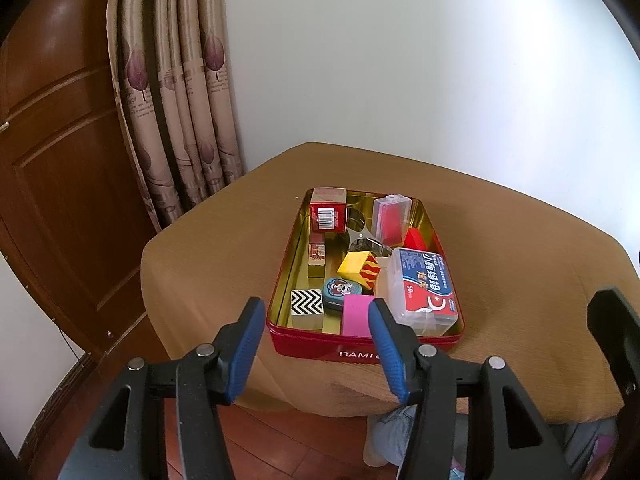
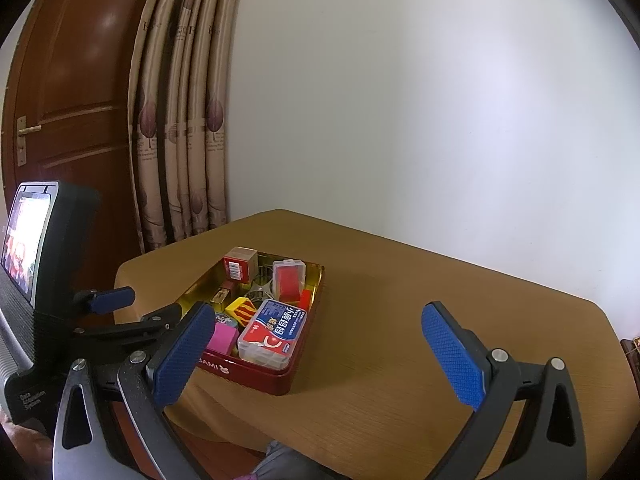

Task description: Organize rigid objects

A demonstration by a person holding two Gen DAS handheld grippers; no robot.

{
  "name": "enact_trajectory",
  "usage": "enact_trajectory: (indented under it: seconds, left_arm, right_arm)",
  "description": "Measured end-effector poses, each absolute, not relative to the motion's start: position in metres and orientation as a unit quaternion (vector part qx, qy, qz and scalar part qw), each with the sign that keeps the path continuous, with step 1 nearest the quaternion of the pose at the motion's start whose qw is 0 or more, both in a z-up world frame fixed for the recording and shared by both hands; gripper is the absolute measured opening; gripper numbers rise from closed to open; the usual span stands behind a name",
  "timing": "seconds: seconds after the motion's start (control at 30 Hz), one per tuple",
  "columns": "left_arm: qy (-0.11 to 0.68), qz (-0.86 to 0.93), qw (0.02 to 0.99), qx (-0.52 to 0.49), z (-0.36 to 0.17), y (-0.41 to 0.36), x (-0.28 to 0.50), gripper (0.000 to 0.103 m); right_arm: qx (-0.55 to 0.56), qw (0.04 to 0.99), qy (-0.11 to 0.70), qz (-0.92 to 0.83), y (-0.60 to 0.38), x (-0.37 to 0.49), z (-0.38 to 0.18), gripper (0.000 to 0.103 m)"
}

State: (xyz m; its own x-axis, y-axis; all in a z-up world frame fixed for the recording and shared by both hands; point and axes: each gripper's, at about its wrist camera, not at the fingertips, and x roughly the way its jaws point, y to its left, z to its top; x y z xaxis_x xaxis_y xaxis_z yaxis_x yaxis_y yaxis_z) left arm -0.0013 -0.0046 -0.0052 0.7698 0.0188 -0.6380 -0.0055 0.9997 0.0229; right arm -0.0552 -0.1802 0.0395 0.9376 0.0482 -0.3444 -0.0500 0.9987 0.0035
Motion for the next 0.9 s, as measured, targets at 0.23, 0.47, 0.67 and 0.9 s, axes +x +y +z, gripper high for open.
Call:
enact_trajectory:
  seconds: [0.23,0.47,0.67,0.9]
  left_arm:
    - [0.34,0.008,0.941,0.01,-0.005,-0.0036,-0.0011,0.055]
    - [0.342,0.009,0.939,0.009,-0.0051,-0.0045,-0.0012,0.055]
    - [0.342,0.01,0.939,0.009,-0.0053,-0.0044,-0.0016,0.055]
    - [0.343,0.009,0.939,0.008,-0.0061,-0.0042,-0.0018,0.055]
  right_arm:
    - [-0.002,0.984,0.175,0.026,-0.1803,-0.0546,0.0392,0.103]
    - [-0.001,0.984,0.175,0.027,-0.1812,-0.0549,0.0392,0.103]
    - [0.002,0.984,0.176,0.031,-0.1819,-0.0551,0.0389,0.103]
    - [-0.001,0.984,0.177,0.036,-0.1835,-0.0552,0.0376,0.103]
